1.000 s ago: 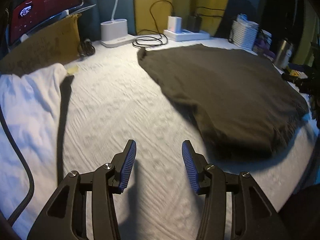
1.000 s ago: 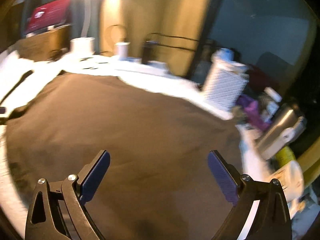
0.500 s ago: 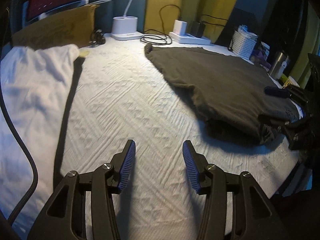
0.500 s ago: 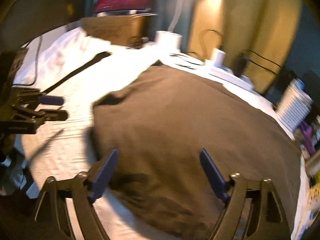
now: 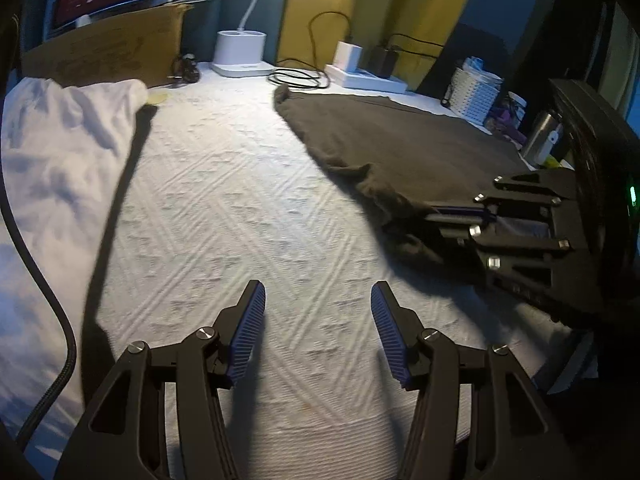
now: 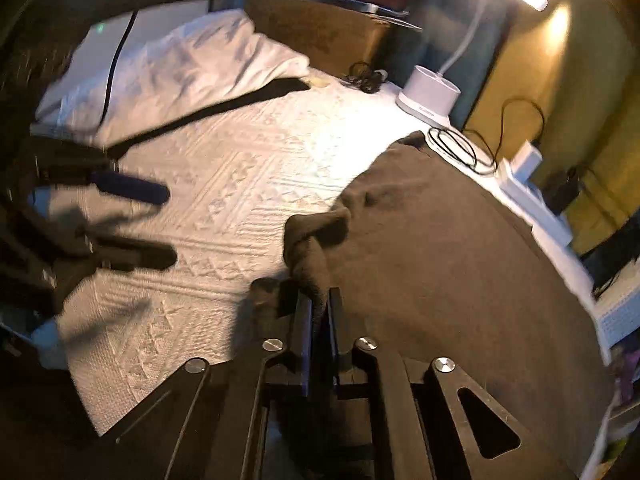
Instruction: Fold small clothes
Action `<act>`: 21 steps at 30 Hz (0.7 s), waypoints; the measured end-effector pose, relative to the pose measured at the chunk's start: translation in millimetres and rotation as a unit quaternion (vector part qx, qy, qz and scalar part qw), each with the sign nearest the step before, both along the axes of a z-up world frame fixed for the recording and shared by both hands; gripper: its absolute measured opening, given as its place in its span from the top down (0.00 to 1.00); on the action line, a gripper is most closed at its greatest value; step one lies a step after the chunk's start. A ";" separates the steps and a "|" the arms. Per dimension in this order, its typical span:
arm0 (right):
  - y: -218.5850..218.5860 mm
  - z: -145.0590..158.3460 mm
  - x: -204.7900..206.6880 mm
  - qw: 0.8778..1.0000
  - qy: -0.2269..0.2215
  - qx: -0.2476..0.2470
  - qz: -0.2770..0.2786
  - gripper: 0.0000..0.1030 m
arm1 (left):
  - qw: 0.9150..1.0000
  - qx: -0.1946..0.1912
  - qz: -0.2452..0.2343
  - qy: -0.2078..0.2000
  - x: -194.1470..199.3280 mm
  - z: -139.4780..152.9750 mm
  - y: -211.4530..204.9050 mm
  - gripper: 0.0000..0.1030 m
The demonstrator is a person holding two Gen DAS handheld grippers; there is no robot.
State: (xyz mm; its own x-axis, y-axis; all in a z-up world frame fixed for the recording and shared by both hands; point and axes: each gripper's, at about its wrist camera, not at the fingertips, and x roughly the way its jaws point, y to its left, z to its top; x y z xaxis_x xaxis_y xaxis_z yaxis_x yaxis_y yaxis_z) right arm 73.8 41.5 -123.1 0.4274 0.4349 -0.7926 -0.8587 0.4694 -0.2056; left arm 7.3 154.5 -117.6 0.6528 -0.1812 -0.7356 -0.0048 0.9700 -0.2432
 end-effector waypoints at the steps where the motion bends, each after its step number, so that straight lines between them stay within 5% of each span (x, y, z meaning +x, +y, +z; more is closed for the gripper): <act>1: -6.6 3.4 7.3 1.000 0.011 0.013 -0.009 0.95 | 1.000 -0.003 -0.005 -0.001 2.9 1.0 -3.7 0.46; 15: -64.6 21.7 61.3 0.987 0.087 0.117 -0.074 0.96 | 0.994 -0.052 -0.080 -0.053 72.0 25.3 -44.9 0.46; 19: -72.6 27.4 68.6 0.984 0.093 0.134 -0.076 0.96 | 0.990 -0.076 -0.111 -0.032 103.1 8.5 -55.6 0.46; 21: -74.1 31.8 70.5 0.983 0.092 0.142 -0.074 0.96 | 0.989 -0.074 -0.125 -0.019 107.7 4.2 -62.4 0.59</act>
